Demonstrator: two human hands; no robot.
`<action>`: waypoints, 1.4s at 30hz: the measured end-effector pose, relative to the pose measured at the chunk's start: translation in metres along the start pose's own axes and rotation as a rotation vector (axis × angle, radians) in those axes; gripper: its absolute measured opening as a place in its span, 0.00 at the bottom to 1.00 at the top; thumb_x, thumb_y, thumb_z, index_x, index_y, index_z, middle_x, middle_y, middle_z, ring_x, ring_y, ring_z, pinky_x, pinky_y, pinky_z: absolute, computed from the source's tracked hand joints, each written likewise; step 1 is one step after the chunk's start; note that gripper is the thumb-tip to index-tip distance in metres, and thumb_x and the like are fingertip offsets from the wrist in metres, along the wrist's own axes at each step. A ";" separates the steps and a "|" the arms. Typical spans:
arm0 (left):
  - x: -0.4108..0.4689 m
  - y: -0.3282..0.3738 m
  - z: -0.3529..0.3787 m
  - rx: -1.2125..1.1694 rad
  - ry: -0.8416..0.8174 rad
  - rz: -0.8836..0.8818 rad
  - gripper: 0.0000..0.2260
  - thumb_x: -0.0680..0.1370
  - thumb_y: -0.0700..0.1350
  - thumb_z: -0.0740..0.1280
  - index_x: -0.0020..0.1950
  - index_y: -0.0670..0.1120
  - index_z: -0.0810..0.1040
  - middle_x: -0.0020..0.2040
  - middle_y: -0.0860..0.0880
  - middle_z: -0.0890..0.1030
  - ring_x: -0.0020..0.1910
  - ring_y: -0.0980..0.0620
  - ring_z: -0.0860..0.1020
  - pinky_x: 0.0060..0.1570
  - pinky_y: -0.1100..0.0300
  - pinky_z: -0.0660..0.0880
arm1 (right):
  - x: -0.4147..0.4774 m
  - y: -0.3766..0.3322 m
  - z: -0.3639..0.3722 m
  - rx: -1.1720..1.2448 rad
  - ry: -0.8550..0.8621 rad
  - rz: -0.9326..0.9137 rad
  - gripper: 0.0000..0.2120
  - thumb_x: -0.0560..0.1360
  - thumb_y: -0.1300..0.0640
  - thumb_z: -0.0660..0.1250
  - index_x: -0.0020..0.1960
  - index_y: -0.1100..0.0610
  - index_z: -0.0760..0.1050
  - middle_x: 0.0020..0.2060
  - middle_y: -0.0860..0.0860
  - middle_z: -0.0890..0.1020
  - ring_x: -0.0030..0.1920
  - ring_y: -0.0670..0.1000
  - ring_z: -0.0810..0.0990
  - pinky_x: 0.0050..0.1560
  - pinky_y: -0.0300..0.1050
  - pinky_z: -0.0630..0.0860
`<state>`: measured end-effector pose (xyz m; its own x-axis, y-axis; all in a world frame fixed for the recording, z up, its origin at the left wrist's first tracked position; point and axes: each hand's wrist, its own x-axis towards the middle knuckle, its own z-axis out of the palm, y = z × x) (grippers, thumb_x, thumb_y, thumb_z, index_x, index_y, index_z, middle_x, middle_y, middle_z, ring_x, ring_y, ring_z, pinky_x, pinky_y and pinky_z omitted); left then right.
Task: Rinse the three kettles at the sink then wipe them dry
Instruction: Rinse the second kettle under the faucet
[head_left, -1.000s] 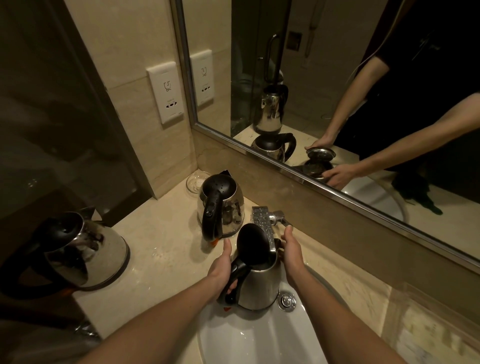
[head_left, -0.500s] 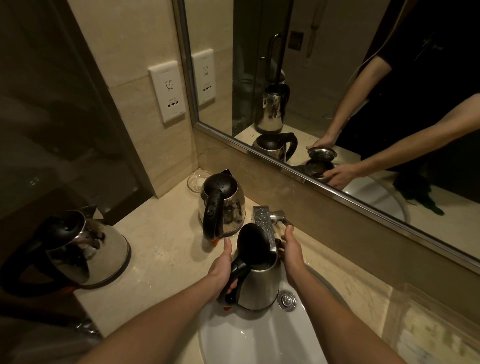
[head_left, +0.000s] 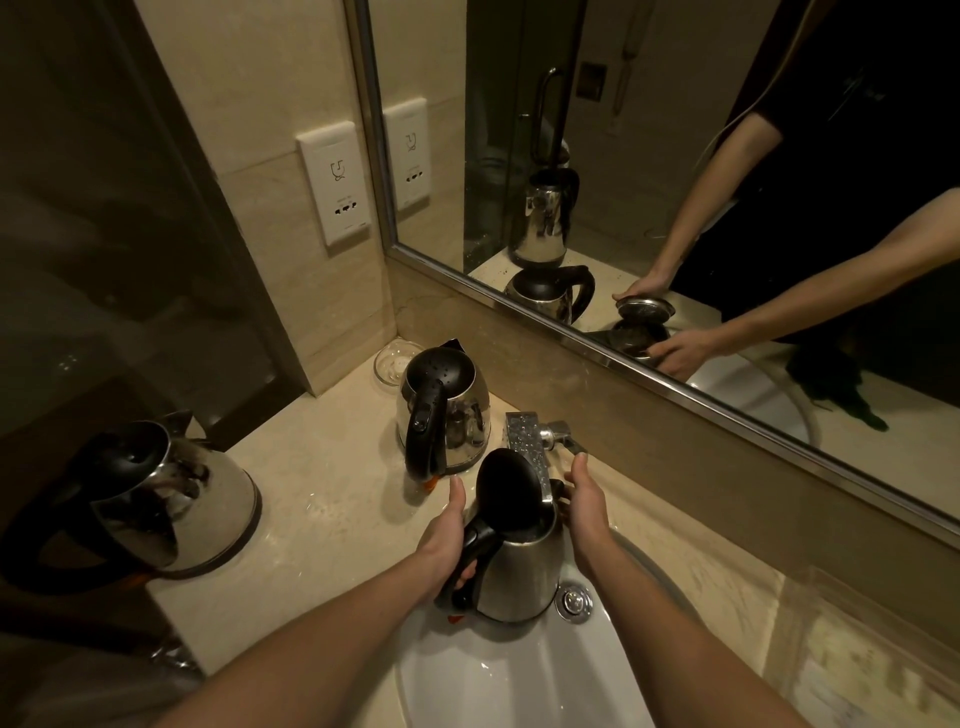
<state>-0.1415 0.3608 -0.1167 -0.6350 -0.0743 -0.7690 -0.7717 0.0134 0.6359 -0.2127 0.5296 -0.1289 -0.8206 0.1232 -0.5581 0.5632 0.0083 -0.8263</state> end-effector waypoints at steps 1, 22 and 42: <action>0.000 0.000 0.000 -0.001 -0.004 0.001 0.38 0.75 0.76 0.42 0.44 0.44 0.74 0.25 0.46 0.72 0.21 0.51 0.70 0.26 0.60 0.68 | -0.001 -0.001 0.000 0.001 -0.002 0.000 0.37 0.77 0.29 0.50 0.70 0.56 0.72 0.66 0.56 0.77 0.66 0.58 0.74 0.71 0.63 0.66; -0.004 0.000 0.000 0.018 0.016 -0.056 0.48 0.74 0.77 0.43 0.70 0.38 0.73 0.26 0.46 0.73 0.22 0.51 0.70 0.25 0.61 0.68 | 0.000 -0.001 -0.002 0.014 0.003 -0.003 0.35 0.78 0.30 0.52 0.69 0.57 0.73 0.62 0.54 0.79 0.64 0.58 0.76 0.71 0.62 0.67; -0.011 0.003 0.001 0.005 0.009 -0.048 0.49 0.75 0.76 0.43 0.73 0.36 0.70 0.25 0.46 0.73 0.21 0.52 0.70 0.25 0.61 0.68 | -0.005 -0.002 0.000 0.003 0.012 0.000 0.23 0.82 0.35 0.50 0.48 0.50 0.75 0.52 0.52 0.80 0.59 0.58 0.77 0.69 0.62 0.69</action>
<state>-0.1366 0.3628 -0.1069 -0.5967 -0.0836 -0.7981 -0.8015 0.0142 0.5978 -0.2095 0.5294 -0.1247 -0.8195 0.1356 -0.5567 0.5625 0.0053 -0.8268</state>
